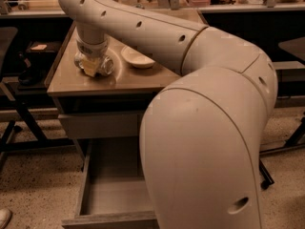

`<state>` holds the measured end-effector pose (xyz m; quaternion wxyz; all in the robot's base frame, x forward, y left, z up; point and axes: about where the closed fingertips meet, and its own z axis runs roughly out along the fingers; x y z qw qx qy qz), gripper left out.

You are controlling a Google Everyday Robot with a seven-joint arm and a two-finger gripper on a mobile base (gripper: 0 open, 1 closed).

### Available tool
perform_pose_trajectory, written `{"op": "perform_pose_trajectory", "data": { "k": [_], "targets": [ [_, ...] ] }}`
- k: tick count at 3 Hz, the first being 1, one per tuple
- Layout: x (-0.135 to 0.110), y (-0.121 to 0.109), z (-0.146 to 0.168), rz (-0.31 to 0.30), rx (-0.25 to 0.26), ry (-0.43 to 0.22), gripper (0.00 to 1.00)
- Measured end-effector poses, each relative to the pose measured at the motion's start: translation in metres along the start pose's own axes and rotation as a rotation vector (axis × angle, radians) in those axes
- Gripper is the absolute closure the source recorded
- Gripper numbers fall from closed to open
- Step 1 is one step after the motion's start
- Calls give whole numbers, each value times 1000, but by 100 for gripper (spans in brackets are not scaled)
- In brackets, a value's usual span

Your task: Pick redbull can from middle drawer and place on counter

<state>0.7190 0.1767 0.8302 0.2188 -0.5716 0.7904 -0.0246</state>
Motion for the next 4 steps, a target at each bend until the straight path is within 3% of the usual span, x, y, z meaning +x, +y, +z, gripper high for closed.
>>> {"op": "perform_pose_trajectory", "data": {
  "k": [3, 4],
  "targets": [
    [0, 0, 0, 0, 0, 0, 12],
    [0, 0, 0, 0, 0, 0, 0]
  ]
}}
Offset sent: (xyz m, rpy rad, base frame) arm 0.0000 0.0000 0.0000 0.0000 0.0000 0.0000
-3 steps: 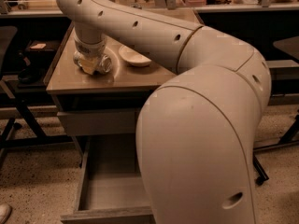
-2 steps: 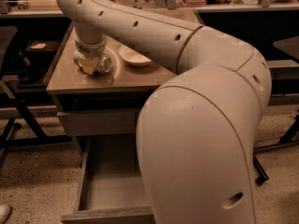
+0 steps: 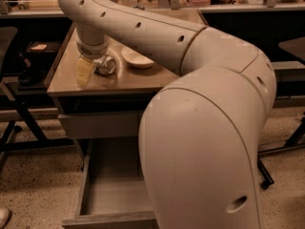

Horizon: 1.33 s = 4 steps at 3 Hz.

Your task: Pick redbull can from middle drawer and place on counter

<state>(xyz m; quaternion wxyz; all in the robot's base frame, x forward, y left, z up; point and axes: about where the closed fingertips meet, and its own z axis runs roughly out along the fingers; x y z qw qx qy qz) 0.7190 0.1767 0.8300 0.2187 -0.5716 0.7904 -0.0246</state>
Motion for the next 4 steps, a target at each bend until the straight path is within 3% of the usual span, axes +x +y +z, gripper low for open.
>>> {"op": "perform_pose_trajectory", "data": {
  "k": [1, 2, 3, 4],
  "targets": [
    [-6, -2, -5, 5, -8, 5, 0],
    [-21, -24, -73, 27, 104, 38, 0],
    [-26, -37, -192, 101, 304, 92, 0],
    [-25, -39, -271, 135, 435, 109, 0]
  ]
}}
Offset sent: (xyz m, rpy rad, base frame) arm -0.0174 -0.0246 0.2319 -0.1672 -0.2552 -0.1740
